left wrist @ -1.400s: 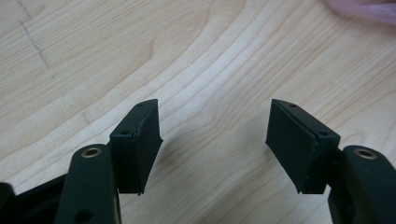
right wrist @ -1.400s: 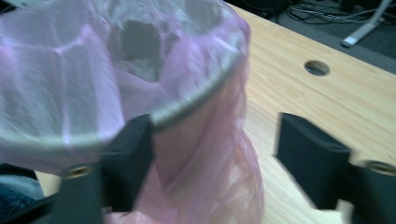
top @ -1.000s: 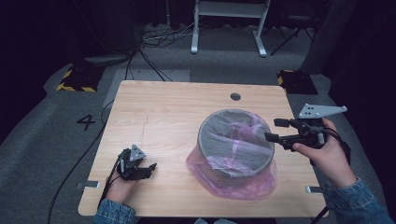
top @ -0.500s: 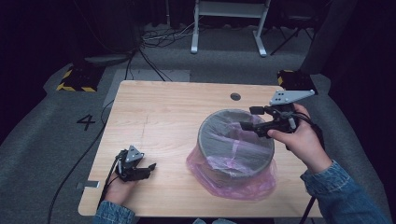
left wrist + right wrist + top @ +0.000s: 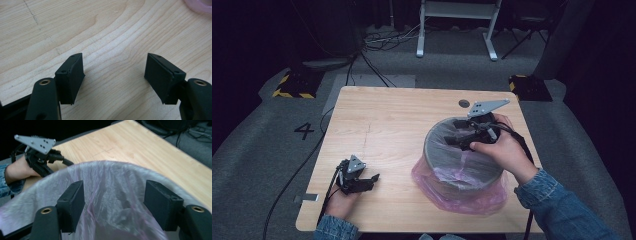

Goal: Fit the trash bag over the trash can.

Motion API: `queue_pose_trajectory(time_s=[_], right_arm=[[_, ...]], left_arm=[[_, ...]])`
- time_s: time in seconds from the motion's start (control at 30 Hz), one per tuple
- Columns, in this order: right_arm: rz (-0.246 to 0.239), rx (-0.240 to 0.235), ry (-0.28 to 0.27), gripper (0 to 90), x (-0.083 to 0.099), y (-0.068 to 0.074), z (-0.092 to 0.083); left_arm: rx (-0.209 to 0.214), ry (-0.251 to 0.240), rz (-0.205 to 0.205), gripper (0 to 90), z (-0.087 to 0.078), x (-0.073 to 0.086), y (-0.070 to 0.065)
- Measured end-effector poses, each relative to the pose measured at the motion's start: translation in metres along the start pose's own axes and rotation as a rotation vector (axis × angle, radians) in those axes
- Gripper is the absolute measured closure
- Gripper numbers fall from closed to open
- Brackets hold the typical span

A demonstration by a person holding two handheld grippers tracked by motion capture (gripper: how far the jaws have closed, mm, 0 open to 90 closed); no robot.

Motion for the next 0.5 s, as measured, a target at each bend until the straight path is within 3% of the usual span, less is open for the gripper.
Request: queue_pose_trajectory(time_s=[0.27, 0.5], right_arm=[[-0.005, -0.012, 0.074, 32.5, 0.017, -0.002, 0.031], [0.005, 0.019, 0.2, 28.4, 0.043, -0.013, 0.048]], left_arm=[[0.0, 0.0, 0.001, 31.5, 0.0, 0.0, 0.0], [0.001, 0.001, -0.01, 31.2, 0.0, 0.0, -0.001]])
Point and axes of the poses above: each handheld gripper's, and its own axes: z roughly forward along the jaws, x roughly out of its underside, y roughly to its left, the point moved 10 cm from there along z, roughly forward along the jaws, and after that the axes turned 6 degrees about -x, right-handed, at the moved point
